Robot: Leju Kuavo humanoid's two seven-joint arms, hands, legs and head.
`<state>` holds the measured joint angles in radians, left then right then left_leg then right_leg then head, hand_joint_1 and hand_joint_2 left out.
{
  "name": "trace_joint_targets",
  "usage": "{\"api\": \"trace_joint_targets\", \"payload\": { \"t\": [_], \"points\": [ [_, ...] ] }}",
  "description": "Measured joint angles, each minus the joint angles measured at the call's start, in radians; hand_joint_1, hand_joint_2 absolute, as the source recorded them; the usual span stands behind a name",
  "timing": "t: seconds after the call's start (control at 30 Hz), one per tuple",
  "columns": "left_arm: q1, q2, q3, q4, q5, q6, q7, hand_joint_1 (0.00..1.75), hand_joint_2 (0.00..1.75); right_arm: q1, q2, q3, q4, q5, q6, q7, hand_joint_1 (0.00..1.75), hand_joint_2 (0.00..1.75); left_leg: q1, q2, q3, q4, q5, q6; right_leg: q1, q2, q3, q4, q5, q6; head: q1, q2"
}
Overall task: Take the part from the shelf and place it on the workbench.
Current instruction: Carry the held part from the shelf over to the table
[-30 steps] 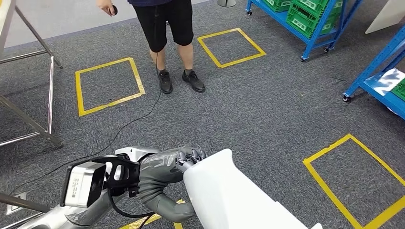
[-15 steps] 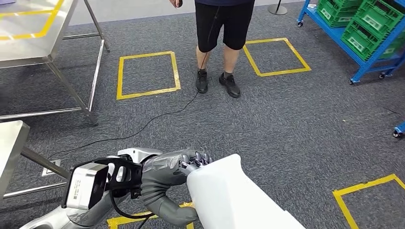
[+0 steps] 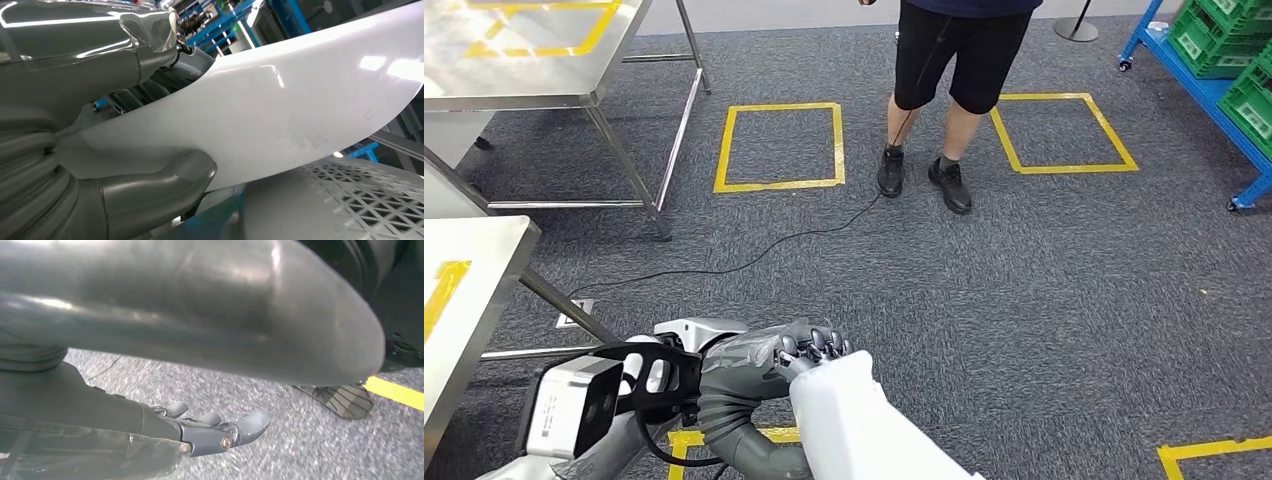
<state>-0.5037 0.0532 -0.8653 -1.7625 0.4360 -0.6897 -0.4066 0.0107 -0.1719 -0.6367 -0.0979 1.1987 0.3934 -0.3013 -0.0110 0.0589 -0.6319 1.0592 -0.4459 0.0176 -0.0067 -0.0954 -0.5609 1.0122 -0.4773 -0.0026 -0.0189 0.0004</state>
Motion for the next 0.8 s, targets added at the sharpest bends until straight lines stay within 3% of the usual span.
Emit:
{"api": "trace_joint_targets", "payload": {
  "t": [0.03, 0.07, 0.13, 0.2, 0.27, 0.33, 0.37, 0.4, 0.47, 0.53, 0.6, 0.63, 0.7, 0.77, 0.8],
  "points": [
    [0.0, 0.0, 0.0, -0.005, 0.0, 0.001, 0.001, 1.75, 1.75, -0.001, -0.002, 0.0, 0.005, 0.002, -0.003, -0.002, 0.0, 0.0, -0.005, 0.012, 0.015, -0.029, 0.004, 0.004, 0.002, -0.01, 0.003, 0.0, -0.003, 0.004, 0.0, 0.0],
    [0.001, 0.001, 0.001, -0.008, -0.001, 0.002, 0.002, 1.75, 1.75, -0.002, -0.006, 0.001, 0.011, 0.004, -0.006, -0.004, 0.0, 0.0, -0.009, 0.007, 0.017, -0.036, 0.0, 0.007, 0.004, -0.021, 0.005, -0.001, -0.006, 0.009, 0.001, 0.0],
    [0.004, 0.002, 0.004, -0.015, -0.004, 0.004, 0.003, 1.75, 1.75, -0.008, -0.013, 0.002, 0.02, 0.007, -0.011, -0.01, 0.0, 0.0, -0.007, -0.02, 0.023, -0.046, 0.005, 0.017, 0.002, -0.032, 0.01, -0.001, -0.012, 0.018, 0.001, 0.0],
    [0.006, 0.002, 0.007, -0.022, -0.006, 0.005, 0.004, 1.75, 1.75, -0.012, -0.022, 0.005, 0.034, 0.011, -0.016, -0.018, 0.0, 0.0, 0.0, -0.045, 0.037, -0.06, 0.014, 0.027, -0.003, 0.016, -0.008, 0.043, -0.034, 0.021, 0.003, 0.0],
    [0.011, -0.001, 0.007, -0.024, -0.006, 0.003, 0.005, 1.75, 1.75, -0.01, -0.031, 0.01, 0.049, 0.019, -0.02, -0.027, 0.0, 0.0, 0.004, -0.071, 0.043, -0.065, 0.018, 0.033, -0.007, 0.075, -0.07, 0.162, -0.079, 0.018, 0.007, 0.0],
    [0.019, -0.002, 0.007, -0.024, -0.007, 0.0, 0.007, 1.75, 1.75, -0.007, -0.038, 0.016, 0.06, 0.033, -0.022, -0.033, 0.0, 0.0, 0.004, -0.102, 0.043, -0.064, 0.017, 0.035, -0.011, 0.088, -0.134, 0.267, -0.104, 0.023, 0.009, 0.0],
    [0.022, -0.002, 0.007, -0.024, -0.007, 0.0, 0.008, 1.75, 1.75, -0.006, -0.04, 0.02, 0.063, 0.043, -0.023, -0.035, 0.0, 0.0, 0.005, -0.119, 0.044, -0.064, 0.017, 0.034, -0.013, 0.089, -0.145, 0.272, -0.094, 0.031, 0.009, 0.0],
    [0.024, -0.002, 0.007, -0.024, -0.006, -0.001, 0.009, 1.75, 1.75, -0.006, -0.042, 0.026, 0.066, 0.058, -0.024, -0.036, 0.0, 0.0, 0.006, -0.135, 0.046, -0.063, 0.016, 0.032, -0.017, 0.092, -0.136, 0.237, -0.069, 0.041, 0.009, 0.0],
    [0.024, -0.005, 0.006, -0.026, -0.003, -0.004, 0.012, 1.75, 1.75, -0.007, -0.046, 0.047, 0.07, 0.099, -0.027, -0.035, 0.0, 0.0, 0.008, -0.164, 0.049, -0.057, 0.01, 0.024, -0.027, 0.122, -0.083, 0.102, -0.005, 0.061, 0.01, 0.0],
    [0.023, -0.01, 0.005, -0.027, 0.003, -0.006, 0.015, 1.75, 1.75, -0.01, -0.049, 0.076, 0.075, 0.144, -0.027, -0.03, 0.0, 0.0, 0.007, -0.187, 0.045, -0.049, 0.004, 0.013, -0.029, 0.147, -0.044, 0.015, 0.03, 0.056, 0.012, 0.0],
    [0.022, -0.013, 0.003, -0.027, 0.005, -0.006, 0.018, 1.75, 1.75, -0.016, -0.05, 0.104, 0.077, 0.172, -0.027, -0.025, 0.0, 0.0, 0.009, -0.203, 0.04, -0.048, 0.002, 0.003, -0.022, 0.139, -0.036, 0.005, 0.033, 0.036, 0.013, 0.0],
    [0.022, -0.014, 0.003, -0.028, 0.005, -0.004, 0.019, 1.75, 1.75, -0.019, -0.05, 0.114, 0.077, 0.179, -0.028, -0.024, 0.0, 0.0, 0.011, -0.202, 0.038, -0.047, 0.0, -0.001, -0.022, 0.131, -0.035, 0.004, 0.034, 0.029, 0.013, 0.0],
    [0.021, -0.013, 0.004, -0.03, 0.006, 0.001, 0.019, 1.75, 1.75, -0.021, -0.05, 0.13, 0.078, 0.186, -0.032, -0.022, 0.0, 0.0, 0.01, -0.153, 0.019, -0.007, -0.026, -0.01, -0.022, 0.112, -0.03, 0.001, 0.033, 0.016, 0.01, 0.0],
    [0.02, -0.012, 0.005, -0.031, 0.01, 0.004, 0.018, 1.75, 1.75, -0.02, -0.052, 0.14, 0.08, 0.189, -0.035, -0.021, 0.0, 0.0, 0.01, -0.089, -0.038, 0.111, -0.086, -0.017, -0.018, 0.09, -0.026, 0.001, 0.028, 0.004, 0.005, 0.0],
    [0.021, -0.011, 0.005, -0.031, 0.012, 0.004, 0.017, 1.75, 1.75, -0.018, -0.053, 0.143, 0.081, 0.191, -0.035, -0.021, 0.0, 0.0, 0.012, -0.076, -0.074, 0.181, -0.114, -0.019, -0.015, 0.078, -0.025, 0.001, 0.026, 0.001, 0.005, 0.0]
  ]
}}
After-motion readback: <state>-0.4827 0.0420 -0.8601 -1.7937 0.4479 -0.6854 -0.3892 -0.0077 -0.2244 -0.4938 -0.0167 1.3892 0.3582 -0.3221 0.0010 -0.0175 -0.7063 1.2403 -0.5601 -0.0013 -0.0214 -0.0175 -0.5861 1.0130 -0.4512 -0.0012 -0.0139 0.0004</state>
